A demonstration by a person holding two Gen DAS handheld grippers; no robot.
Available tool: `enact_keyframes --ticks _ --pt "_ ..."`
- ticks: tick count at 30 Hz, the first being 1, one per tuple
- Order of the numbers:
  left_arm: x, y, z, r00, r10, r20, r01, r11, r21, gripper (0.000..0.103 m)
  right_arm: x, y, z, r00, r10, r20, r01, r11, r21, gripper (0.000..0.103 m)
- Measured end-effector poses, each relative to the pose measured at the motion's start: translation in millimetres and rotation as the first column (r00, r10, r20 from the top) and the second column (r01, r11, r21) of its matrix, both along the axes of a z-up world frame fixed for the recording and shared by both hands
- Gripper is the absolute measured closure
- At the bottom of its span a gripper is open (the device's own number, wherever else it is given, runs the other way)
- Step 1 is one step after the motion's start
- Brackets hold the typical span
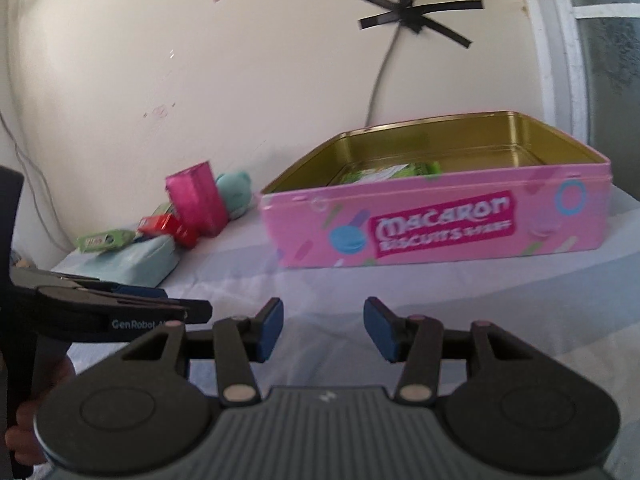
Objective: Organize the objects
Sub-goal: 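Move the left gripper back toward the light-blue pencil case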
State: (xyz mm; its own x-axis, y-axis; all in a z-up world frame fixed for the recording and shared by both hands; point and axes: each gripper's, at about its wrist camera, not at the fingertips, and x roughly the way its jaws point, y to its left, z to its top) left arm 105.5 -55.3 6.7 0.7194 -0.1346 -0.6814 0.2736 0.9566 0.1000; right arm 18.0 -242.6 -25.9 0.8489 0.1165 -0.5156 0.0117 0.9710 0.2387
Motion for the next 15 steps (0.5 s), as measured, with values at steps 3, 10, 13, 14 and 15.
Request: enact_keyframes --ticks 3,10,13,14,15 --pt "1 19 -5 0.999 0.032 -0.002 -0.032 0.999 0.004 0.049 3 11 -3 1.000 0.019 -0.013 -0.019 1.000 -0.008 0.055" --pt "-3 56 -5 0.997 0.080 0.017 -0.080 0.997 -0.007 0.048 13 40 -9 0.996 0.077 -0.051 -0.078 0.997 -0.021 0.055" --pt "-3 68 -6 0.994 0.103 0.023 -0.102 0.995 -0.014 0.048 17 54 -8 0.992 0.109 -0.056 -0.111 0.993 -0.037 0.055" --pt "-3 73 -6 0.994 0.111 0.025 -0.110 0.994 -0.016 0.048 19 60 -8 0.991 0.122 -0.059 -0.124 0.991 -0.041 0.055" --pt "-3 78 -7 0.993 0.118 0.025 -0.118 0.993 -0.021 0.048 21 65 -9 0.989 0.133 -0.062 -0.136 0.990 -0.043 0.055"
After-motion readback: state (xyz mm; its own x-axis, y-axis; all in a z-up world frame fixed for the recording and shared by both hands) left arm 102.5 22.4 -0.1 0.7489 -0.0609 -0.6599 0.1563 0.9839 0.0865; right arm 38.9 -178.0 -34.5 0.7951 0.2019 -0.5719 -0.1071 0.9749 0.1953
